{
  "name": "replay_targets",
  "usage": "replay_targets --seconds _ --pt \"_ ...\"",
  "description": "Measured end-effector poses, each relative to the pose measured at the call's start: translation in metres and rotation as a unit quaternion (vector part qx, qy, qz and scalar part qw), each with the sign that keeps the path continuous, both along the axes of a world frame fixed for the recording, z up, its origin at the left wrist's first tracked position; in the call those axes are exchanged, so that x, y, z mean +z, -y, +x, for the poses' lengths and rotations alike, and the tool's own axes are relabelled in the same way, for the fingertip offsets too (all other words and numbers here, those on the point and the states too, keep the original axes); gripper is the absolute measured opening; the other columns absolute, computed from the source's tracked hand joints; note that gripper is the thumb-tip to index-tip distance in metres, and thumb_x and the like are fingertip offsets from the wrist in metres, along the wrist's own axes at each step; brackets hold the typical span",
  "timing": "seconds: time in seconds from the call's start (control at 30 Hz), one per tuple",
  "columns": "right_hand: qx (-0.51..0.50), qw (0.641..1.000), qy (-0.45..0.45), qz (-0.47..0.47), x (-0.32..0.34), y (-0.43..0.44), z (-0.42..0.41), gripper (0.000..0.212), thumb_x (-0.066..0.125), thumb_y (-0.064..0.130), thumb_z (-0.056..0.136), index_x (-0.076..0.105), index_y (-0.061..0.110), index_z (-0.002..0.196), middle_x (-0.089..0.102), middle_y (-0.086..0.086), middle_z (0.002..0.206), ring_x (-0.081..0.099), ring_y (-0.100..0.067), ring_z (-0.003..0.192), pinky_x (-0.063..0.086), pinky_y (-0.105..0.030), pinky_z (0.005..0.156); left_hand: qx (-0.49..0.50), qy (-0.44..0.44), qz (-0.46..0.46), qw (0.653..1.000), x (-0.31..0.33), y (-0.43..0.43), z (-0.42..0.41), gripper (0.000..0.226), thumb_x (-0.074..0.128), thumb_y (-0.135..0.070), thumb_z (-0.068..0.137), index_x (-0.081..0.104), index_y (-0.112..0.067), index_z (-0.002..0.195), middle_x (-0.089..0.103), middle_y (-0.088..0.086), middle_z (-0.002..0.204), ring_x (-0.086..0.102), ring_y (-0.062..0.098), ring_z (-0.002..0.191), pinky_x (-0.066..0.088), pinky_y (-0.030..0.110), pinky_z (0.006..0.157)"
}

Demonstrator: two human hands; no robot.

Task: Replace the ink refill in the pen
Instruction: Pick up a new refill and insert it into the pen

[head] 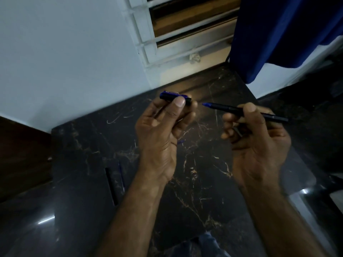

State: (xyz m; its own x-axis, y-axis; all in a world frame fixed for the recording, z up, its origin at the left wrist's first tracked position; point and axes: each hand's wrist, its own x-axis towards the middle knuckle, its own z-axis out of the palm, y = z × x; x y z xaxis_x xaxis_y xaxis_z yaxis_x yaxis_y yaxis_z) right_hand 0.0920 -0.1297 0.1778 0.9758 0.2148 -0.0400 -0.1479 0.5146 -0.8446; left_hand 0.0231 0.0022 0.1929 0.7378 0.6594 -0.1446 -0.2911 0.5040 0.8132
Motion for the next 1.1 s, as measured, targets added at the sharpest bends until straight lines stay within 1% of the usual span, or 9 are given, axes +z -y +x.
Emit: replay_targets --seconds 0.13,0.33,0.53,0.67,0.8,0.9,0.97,1.0,1.1 --pt "0.014 1.0 0.01 0.012 0.015 -0.004 -0.004 0.008 0.06 0.013 0.098 0.063 0.006 0.096 0.075 -0.004 0.08 0.07 -0.018 0.073 0.056 -0.028 0.057 -0.011 0.023 0.002 1.0 0.013 -0.002 -0.001 0.021 0.073 -0.017 0.084 0.072 -0.009 0.104 0.08 0.005 0.098 0.079 0.017 0.091 0.062 0.026 0.077" --pt "0.026 0.999 0.018 0.011 0.015 -0.006 -0.014 0.007 0.06 0.012 0.098 0.064 0.007 0.098 0.075 -0.003 0.08 0.069 -0.02 0.072 0.055 -0.029 0.057 -0.002 -0.005 0.047 0.999 0.006 0.002 -0.005 0.016 0.078 -0.016 0.083 0.072 -0.011 0.097 0.08 0.005 0.096 0.078 0.019 0.088 0.062 0.026 0.073" --pt "0.041 0.999 0.013 0.029 0.01 -0.01 -0.019 0.011 0.061 0.012 0.097 0.061 0.002 0.101 0.074 -0.005 0.082 0.069 -0.019 0.072 0.055 -0.029 0.058 -0.008 -0.025 0.089 0.996 -0.002 0.006 -0.008 0.019 0.081 -0.013 0.085 0.071 -0.007 0.099 0.08 0.007 0.095 0.079 0.022 0.087 0.062 0.028 0.071" --pt "0.047 0.998 0.009 0.03 0.008 -0.012 -0.022 0.01 0.063 0.011 0.096 0.063 0.003 0.101 0.073 -0.008 0.081 0.068 -0.02 0.071 0.055 -0.03 0.057 -0.033 -0.045 0.13 0.99 -0.012 0.006 -0.011 0.014 0.081 -0.013 0.087 0.074 -0.009 0.098 0.079 0.006 0.098 0.075 0.026 0.097 0.063 0.038 0.075" --pt "0.057 0.998 -0.003 0.042 0.006 -0.016 -0.024 0.006 0.064 0.012 0.095 0.064 0.006 0.095 0.071 -0.005 0.077 0.067 -0.018 0.069 0.054 -0.029 0.056 -0.024 -0.04 0.135 0.99 -0.016 0.005 -0.011 0.02 0.079 -0.019 0.082 0.072 -0.007 0.096 0.078 0.006 0.095 0.075 0.023 0.092 0.063 0.041 0.076" --pt "0.066 0.996 -0.011 0.051 -0.001 -0.02 -0.025 0.007 0.063 0.011 0.096 0.063 0.004 0.096 0.069 -0.009 0.079 0.065 -0.02 0.07 0.054 -0.03 0.057 -0.011 -0.039 0.158 0.987 -0.025 0.001 -0.012 0.026 0.079 -0.018 0.084 0.068 0.0 0.099 0.073 0.02 0.098 0.071 0.037 0.094 0.061 0.057 0.083" --pt "0.079 0.996 -0.015 0.048 -0.008 -0.025 -0.026 0.01 0.064 0.01 0.096 0.063 0.001 0.099 0.067 -0.015 0.081 0.065 -0.023 0.071 0.055 -0.032 0.058 -0.002 -0.046 0.172 0.984 -0.033 -0.004 -0.016 0.022 0.079 -0.019 0.086 0.07 -0.003 0.098 0.073 0.021 0.097 0.07 0.041 0.094 0.058 0.067 0.087" --pt "0.092 0.994 -0.02 0.048 -0.012 -0.028 -0.027 0.01 0.065 0.01 0.096 0.063 0.001 0.099 0.067 -0.016 0.081 0.065 -0.023 0.071 0.055 -0.033 0.058 0.003 -0.05 0.174 0.983 -0.037 -0.007 -0.019 0.019 0.079 -0.019 0.086 0.072 -0.006 0.098 0.074 0.02 0.096 0.072 0.04 0.093 0.059 0.066 0.087" --pt "0.15 0.987 -0.039 0.042 -0.03 -0.03 -0.027 0.008 0.068 0.007 0.093 0.063 0.001 0.094 0.067 -0.015 0.079 0.066 -0.023 0.071 0.054 -0.033 0.058 0.001 -0.068 0.169 0.983 -0.049 -0.015 -0.032 0.013 0.078 -0.02 0.086 0.076 -0.011 0.096 0.079 0.01 0.09 0.075 0.03 0.084 0.065 0.049 0.077"
